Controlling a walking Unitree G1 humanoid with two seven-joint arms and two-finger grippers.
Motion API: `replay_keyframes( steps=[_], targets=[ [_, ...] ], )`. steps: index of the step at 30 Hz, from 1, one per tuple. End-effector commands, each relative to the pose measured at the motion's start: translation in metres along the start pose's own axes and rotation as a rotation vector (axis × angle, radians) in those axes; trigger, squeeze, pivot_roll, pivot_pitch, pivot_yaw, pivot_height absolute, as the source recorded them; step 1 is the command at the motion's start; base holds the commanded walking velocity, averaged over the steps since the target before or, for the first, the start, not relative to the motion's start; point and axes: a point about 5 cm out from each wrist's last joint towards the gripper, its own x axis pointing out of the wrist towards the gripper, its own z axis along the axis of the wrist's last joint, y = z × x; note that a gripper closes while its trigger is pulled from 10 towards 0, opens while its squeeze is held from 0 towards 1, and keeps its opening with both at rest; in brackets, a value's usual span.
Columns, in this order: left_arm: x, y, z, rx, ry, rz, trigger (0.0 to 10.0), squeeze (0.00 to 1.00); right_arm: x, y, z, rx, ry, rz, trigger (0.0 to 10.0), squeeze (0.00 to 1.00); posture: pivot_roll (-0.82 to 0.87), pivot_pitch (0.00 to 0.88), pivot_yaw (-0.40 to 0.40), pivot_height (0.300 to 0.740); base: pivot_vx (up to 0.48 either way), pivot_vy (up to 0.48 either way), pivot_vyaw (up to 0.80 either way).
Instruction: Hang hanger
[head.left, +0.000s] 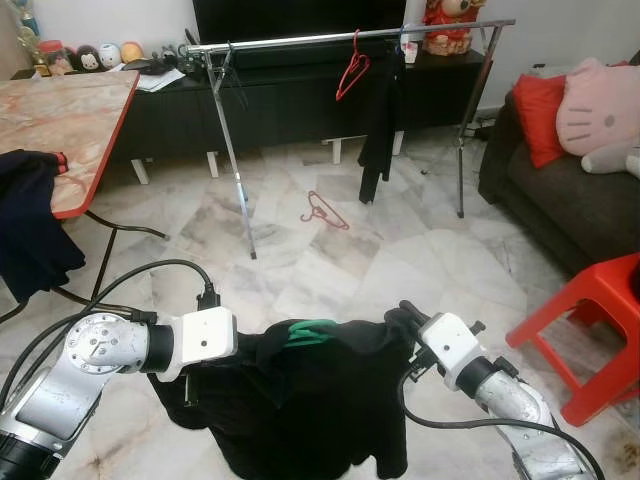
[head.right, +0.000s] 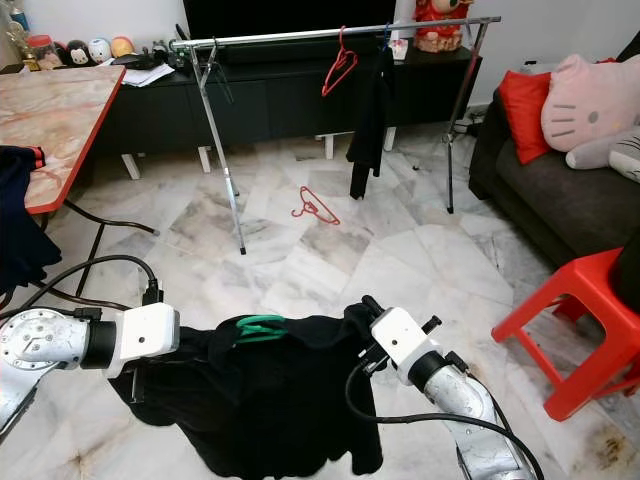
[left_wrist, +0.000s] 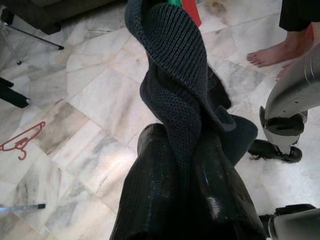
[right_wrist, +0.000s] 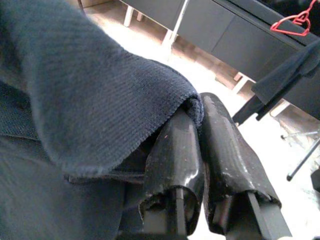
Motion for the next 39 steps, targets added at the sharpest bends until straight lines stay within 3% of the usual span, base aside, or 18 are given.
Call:
replay_keyframes(
  steps=[1,9,14,20,23,28,30,34,36,39],
  targets=[
    [-0.004,0.004,0.004,0.031,-0.001,0.019,10.0,0.00,0.001,0.001,-0.002,0.002,0.013,0.011,0.0,0.00,-0.07,0.000,-0.026,0.740,0.000,0.000,0.00],
    [-0.014,0.009,-0.005,0.053,0.047,0.039,10.0,0.00,-0.001,-0.002,-0.004,-0.009,0.027,0.013,0.0,0.00,-0.06,0.000,-0.026,0.740,0.000,0.000,0.00],
    [-0.030,-0.001,-0.011,0.038,0.051,-0.051,10.0,0.00,-0.003,-0.003,-0.009,-0.018,0.057,0.021,0.0,0.00,-0.06,0.001,-0.028,0.740,0.000,0.000,0.00],
    [-0.047,0.001,-0.006,-0.007,-0.012,-0.055,10.0,0.00,-0.004,-0.003,-0.012,-0.021,0.074,0.030,0.0,0.00,-0.06,0.002,-0.034,0.740,0.000,0.000,0.00],
    [-0.052,-0.006,-0.003,0.002,-0.017,-0.141,10.0,0.00,-0.003,-0.002,-0.012,-0.022,0.078,0.039,0.0,0.00,-0.06,0.002,-0.037,0.740,0.000,0.000,0.00],
    [-0.052,-0.008,0.007,0.007,-0.094,-0.164,10.0,0.00,-0.002,-0.001,-0.013,-0.018,0.081,0.049,0.0,0.00,-0.07,0.002,-0.039,0.740,0.000,0.000,0.00],
    [-0.055,-0.011,0.008,0.023,-0.080,-0.210,10.0,0.00,-0.003,0.000,-0.013,-0.018,0.085,0.051,0.0,0.00,-0.07,0.003,-0.039,0.740,0.000,0.000,0.00],
    [-0.052,-0.021,0.000,0.075,0.063,-0.302,10.0,0.00,-0.004,0.000,-0.015,-0.019,0.090,0.054,0.0,0.00,-0.06,0.004,-0.039,0.740,0.000,0.000,0.00],
    [-0.039,-0.015,0.000,0.082,0.039,-0.203,10.0,0.00,-0.001,0.001,-0.012,-0.012,0.080,0.051,0.0,0.00,-0.06,0.004,-0.035,0.740,0.000,0.000,0.00],
    [-0.034,-0.012,-0.001,0.065,0.012,-0.158,10.0,0.00,0.000,0.003,-0.011,-0.005,0.074,0.051,0.0,0.00,-0.06,0.003,-0.035,0.740,0.000,0.000,0.00]
  ],
)
